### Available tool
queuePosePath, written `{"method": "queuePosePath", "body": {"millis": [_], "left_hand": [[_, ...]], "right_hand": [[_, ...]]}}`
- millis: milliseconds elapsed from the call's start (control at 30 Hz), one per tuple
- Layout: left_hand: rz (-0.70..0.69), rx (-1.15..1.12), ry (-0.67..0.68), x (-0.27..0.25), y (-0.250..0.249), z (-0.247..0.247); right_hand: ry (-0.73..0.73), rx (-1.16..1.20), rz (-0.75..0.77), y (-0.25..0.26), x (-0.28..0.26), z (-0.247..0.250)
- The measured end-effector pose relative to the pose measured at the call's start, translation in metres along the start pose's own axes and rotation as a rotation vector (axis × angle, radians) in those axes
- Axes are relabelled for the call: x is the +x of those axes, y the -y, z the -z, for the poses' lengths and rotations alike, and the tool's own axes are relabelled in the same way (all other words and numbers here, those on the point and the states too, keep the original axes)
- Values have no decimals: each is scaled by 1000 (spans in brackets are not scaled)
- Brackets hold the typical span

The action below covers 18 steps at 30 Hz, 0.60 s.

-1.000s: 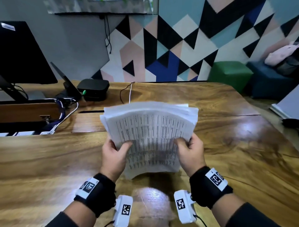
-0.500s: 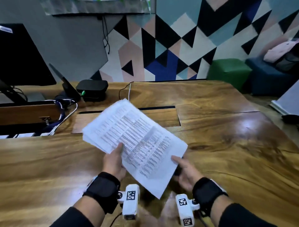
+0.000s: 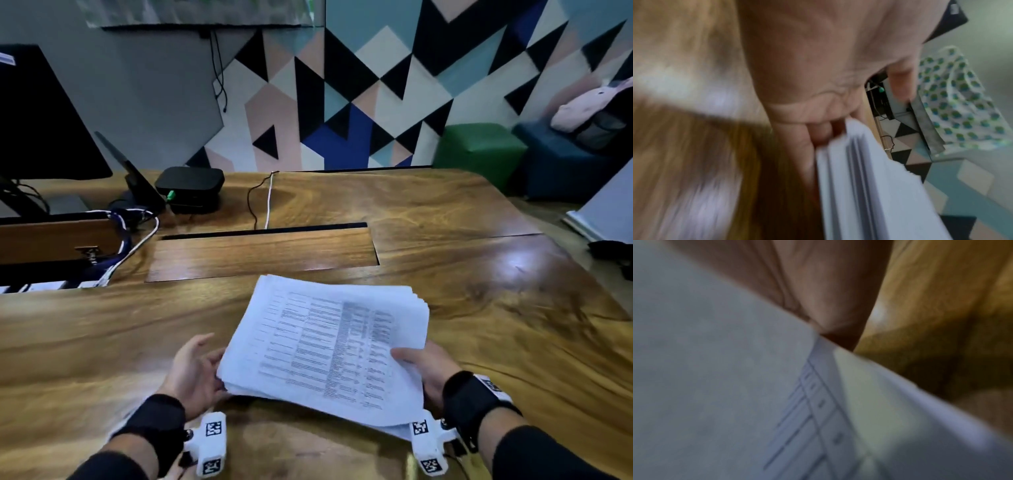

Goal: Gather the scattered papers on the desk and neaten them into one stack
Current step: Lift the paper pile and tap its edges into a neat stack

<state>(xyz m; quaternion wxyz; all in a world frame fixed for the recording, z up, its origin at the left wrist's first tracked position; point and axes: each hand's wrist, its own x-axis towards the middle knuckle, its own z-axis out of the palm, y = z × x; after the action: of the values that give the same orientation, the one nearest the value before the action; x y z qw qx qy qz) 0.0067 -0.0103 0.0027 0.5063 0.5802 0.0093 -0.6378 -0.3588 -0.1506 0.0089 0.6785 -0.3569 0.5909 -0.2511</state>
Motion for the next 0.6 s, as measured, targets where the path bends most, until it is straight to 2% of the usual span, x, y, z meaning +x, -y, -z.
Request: {"method": "queuePosePath", "body": {"millis": [100,167,233,300,333,400,500,600], "left_hand": [[-49,367,142,-6,-14,-11],[-141,491,162,-12,-20,-27],[-347,538,48,-16,-22,-44],[-645,525,-106,-17,-23,-59],[-784,494,-154,-18,-22,-67],[-950,393,-195,-24,-18,-82],[-1011,261,-229,-27,-7,-86],[-961,211,-290,-17,12,-74]], "right_hand": [[68,-114,128,25,-8,2],[68,-160,228,41,-15,-2],[31,-166,359,56,-23,-8],[-20,-159,521,68,-32,-16],[-36,-141,600,72,-37,-21],[-58,-88,717,76,-47,-29],[-107,-11,797,68,-52,-33],[-147,11,771,46,-44,-32]]}}
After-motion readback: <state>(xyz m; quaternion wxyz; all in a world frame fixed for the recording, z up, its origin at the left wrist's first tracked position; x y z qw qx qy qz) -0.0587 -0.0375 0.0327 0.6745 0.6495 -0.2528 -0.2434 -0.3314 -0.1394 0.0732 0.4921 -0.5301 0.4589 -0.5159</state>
